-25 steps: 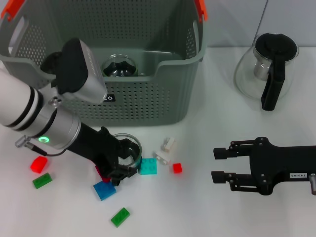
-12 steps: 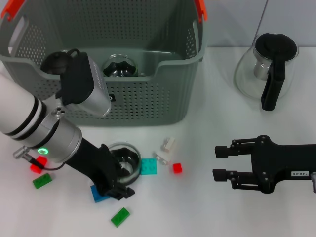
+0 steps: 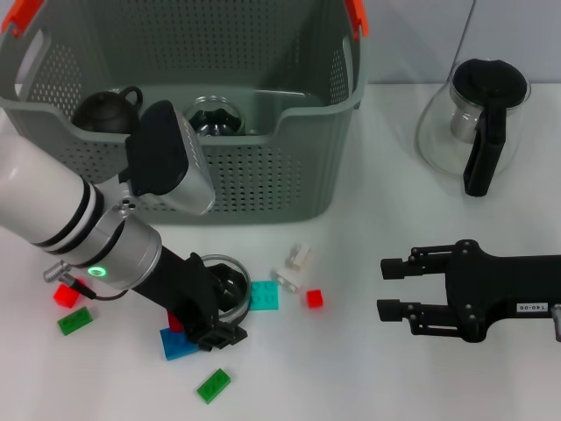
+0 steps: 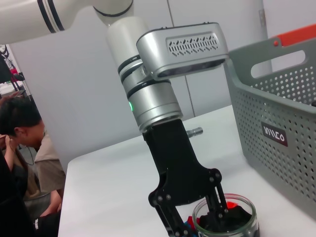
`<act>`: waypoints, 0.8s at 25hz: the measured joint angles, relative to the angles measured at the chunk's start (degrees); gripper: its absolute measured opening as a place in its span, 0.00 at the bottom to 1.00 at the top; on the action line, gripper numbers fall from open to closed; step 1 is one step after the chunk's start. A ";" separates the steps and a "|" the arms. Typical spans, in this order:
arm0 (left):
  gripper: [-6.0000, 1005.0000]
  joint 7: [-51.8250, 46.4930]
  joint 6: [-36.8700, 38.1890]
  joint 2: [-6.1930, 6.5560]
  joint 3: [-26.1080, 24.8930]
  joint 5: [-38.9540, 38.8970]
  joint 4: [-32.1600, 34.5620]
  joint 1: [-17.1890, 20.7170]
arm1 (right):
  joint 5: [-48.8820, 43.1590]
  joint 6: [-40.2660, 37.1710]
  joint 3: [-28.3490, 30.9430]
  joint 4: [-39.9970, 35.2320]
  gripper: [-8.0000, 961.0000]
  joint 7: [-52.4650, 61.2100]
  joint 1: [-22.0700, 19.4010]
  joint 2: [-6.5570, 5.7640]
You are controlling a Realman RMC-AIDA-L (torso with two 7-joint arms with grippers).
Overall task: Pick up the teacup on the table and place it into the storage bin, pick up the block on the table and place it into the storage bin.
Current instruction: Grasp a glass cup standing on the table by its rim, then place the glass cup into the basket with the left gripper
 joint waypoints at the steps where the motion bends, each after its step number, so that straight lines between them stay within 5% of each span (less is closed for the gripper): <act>1: 0.44 -0.01 -0.12 0.00 0.08 -0.13 -0.09 0.01 | 0.00 0.00 -0.01 0.00 0.61 0.00 0.00 0.00; 12: 0.38 -2.77 -1.05 0.02 1.57 0.06 0.35 -0.20 | 0.00 0.00 -0.02 0.00 0.61 0.00 -0.15 0.00; 20: 0.11 -3.96 -0.49 0.12 1.29 0.21 2.01 0.15 | 0.00 0.00 0.05 0.00 0.61 0.00 -0.41 0.00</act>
